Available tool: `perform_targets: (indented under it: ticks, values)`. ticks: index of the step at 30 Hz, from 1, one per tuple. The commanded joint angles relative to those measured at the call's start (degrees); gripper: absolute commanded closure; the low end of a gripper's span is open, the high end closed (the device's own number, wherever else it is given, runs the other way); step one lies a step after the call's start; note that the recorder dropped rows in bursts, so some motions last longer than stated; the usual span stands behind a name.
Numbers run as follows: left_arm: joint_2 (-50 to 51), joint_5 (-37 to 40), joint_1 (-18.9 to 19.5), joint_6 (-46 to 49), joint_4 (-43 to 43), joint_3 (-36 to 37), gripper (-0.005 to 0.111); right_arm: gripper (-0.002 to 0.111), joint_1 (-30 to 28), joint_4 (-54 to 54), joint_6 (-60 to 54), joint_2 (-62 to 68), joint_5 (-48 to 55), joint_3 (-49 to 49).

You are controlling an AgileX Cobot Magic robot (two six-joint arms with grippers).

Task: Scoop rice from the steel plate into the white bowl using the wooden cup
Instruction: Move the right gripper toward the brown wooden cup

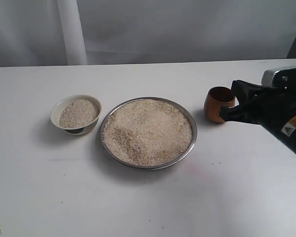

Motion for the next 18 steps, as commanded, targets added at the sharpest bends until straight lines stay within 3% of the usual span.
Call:
perform_targets:
  ticks: [1, 4, 18]
  values:
    - [0.0, -0.1, -0.4, -0.3, -0.3, -0.1, 0.107, 0.108, -0.4, 8.1, -3.6, 8.7, -9.3, -0.3]
    - [0.0, -0.1, -0.4, -0.3, -0.3, -0.1, 0.107, 0.108, -0.4, 10.2, -5.4, 14.3, -14.3, -0.3]
    - [0.0, -0.1, -0.4, -0.3, -0.3, -0.1, 0.107, 0.108, -0.3, 5.5, -5.4, 27.2, -14.3, -6.0]
